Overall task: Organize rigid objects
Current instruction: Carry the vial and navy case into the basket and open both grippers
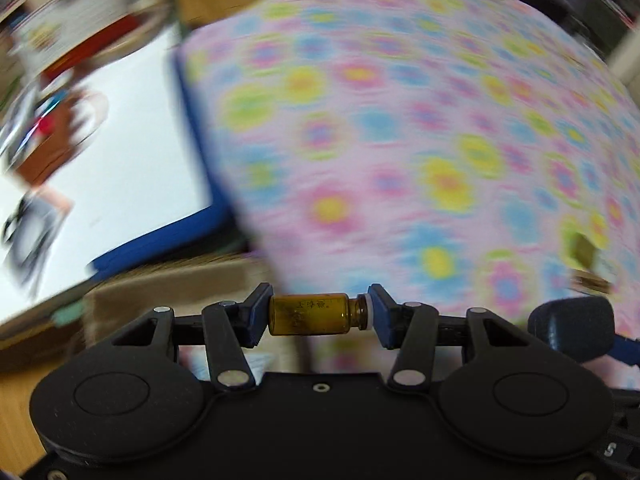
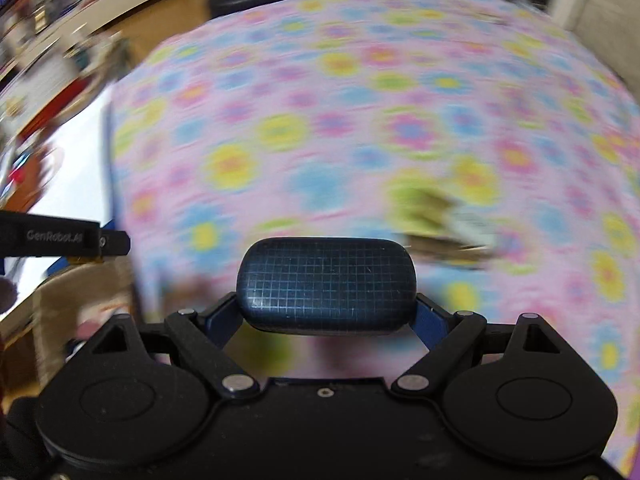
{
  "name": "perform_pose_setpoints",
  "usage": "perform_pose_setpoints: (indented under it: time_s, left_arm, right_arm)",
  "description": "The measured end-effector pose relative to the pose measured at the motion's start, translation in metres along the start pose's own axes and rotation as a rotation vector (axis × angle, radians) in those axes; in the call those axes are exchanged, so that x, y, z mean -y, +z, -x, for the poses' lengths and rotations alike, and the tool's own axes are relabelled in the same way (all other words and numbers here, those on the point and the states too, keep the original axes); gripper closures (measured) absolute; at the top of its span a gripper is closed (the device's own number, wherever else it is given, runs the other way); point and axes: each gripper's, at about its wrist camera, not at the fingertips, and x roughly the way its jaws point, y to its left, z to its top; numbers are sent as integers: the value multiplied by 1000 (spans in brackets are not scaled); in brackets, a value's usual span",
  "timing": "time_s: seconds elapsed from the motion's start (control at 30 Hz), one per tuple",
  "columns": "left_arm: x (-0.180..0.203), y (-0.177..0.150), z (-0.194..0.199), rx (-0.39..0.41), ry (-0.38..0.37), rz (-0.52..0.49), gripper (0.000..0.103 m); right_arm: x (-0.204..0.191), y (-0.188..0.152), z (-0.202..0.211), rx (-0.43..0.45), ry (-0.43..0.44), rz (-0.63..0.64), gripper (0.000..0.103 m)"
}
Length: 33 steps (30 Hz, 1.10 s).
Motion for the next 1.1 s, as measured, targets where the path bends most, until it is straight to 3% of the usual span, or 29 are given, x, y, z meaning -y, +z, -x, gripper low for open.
perform_pose_setpoints:
  time_s: [0.2,0.37,0.43,0.5,0.67,0.7,0.73,0.77,0.8,0.9,1.0,1.1]
  left_arm:
    - [-93,-27,2,13,118,142,53]
    - [-147,-44,-5,7,125,256,53]
    - [-162,-46,-13,-19,89,305,53]
    - [-171,-48,-19,-35,49,337,53]
    - [-178,-52,-31,-83,31,361,53]
    - [-176,-52,-33,-87,30,353,53]
    - [-174,-51,-33,-88,32,343,53]
    - [-173,-51,-34,-88,36,334,53]
    - [-171,-50,-34,-89,40,325,53]
    - [-168,-49,-37,-103,45,312,51]
    - [-169,-49,-39,-111,61,319,35]
    - [-172,-49,-39,-115,71,335,31]
  right_arm:
    - [-109,-7,-23,-90,118,117,14]
    - [-175,-18,-43,-155,148,180,14]
    - [-192,-21,-52,-175,148,196,14]
    - [-204,-23,-59,-195,144,206,14]
    - [-214,-22,-81,-233,110,218,15]
    - [-216,-21,-85,-241,107,216,22]
    - [-215,-21,-88,-257,113,216,35]
    - [-217,-21,-93,-281,114,215,62]
    - [-218,-19,-97,-296,120,212,63]
    - [-224,-17,-103,-289,97,222,55]
    - [-226,-14,-107,-288,89,223,50]
    - [-226,-13,-110,-291,87,223,48]
